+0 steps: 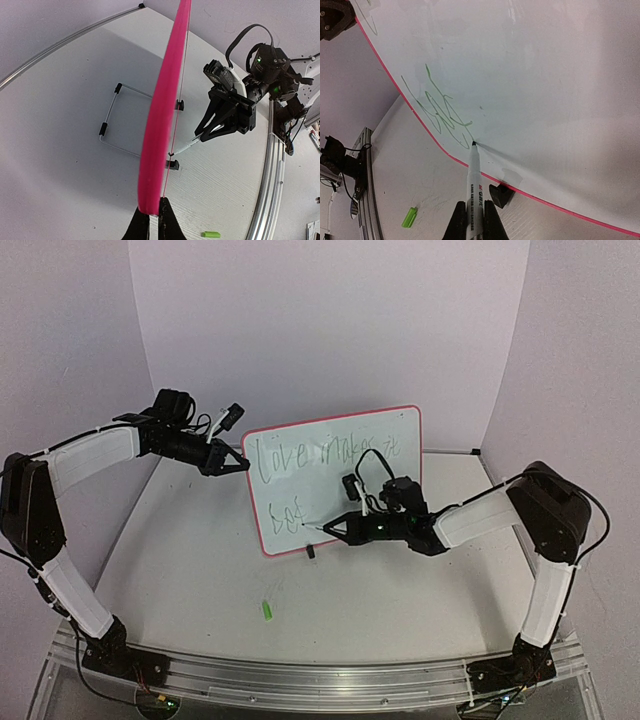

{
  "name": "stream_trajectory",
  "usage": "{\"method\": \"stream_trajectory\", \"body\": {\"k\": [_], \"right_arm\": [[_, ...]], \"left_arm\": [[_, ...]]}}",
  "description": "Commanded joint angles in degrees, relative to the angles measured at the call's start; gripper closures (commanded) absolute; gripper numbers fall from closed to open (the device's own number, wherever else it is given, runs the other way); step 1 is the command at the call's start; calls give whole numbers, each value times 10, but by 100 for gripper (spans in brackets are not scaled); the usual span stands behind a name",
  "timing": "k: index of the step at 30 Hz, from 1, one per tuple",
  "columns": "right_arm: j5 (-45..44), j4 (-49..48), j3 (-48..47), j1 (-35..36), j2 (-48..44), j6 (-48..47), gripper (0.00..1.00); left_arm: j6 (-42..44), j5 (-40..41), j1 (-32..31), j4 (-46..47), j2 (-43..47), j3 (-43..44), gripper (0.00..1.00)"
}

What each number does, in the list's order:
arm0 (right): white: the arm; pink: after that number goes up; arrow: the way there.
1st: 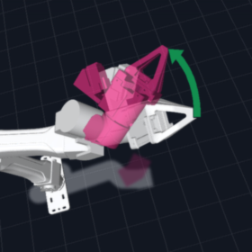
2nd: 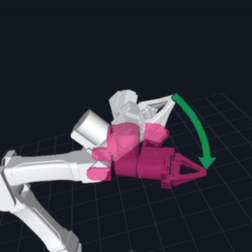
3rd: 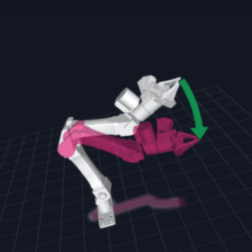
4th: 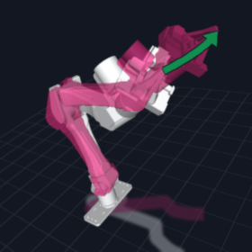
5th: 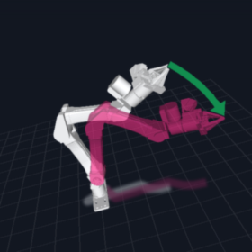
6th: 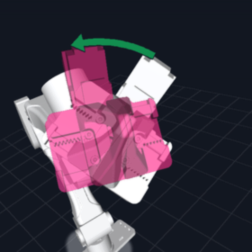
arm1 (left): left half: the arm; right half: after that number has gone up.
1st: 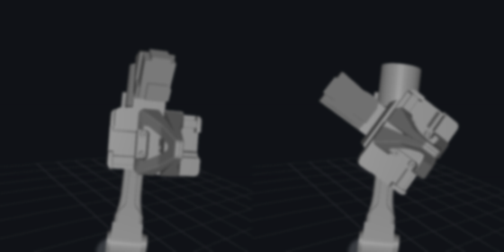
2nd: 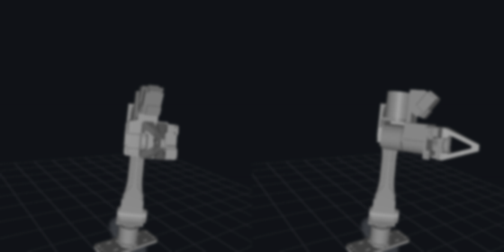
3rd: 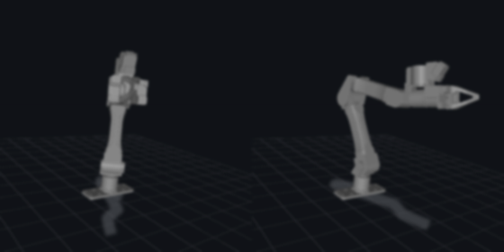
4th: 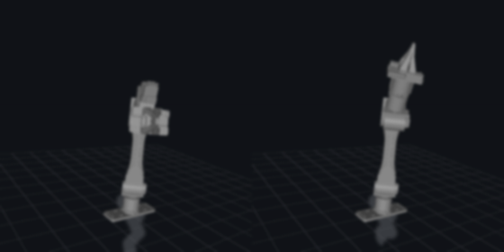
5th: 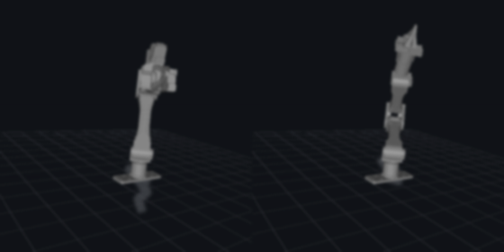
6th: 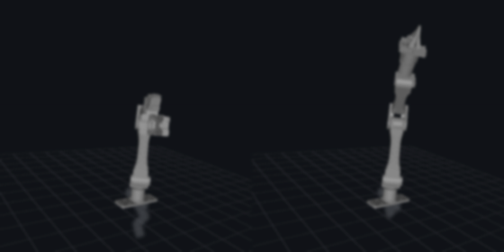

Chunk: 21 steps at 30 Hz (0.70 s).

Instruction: Write a sentence on the whiteboard

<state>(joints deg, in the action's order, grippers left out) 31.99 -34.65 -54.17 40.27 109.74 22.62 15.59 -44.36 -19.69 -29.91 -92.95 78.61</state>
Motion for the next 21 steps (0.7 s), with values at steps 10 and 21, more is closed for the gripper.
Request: {"method": "stream_trajectory", "body": {"k": [10,21], "right_arm": [[-58,-16,25,-4,-53,-4,100],[-16,-30,27,-3,-76,-5,100]], "left_arm": [[19,10,-15,-27,-1,-1,100],[20,9,-16,-27,-2,-1,100]]}}
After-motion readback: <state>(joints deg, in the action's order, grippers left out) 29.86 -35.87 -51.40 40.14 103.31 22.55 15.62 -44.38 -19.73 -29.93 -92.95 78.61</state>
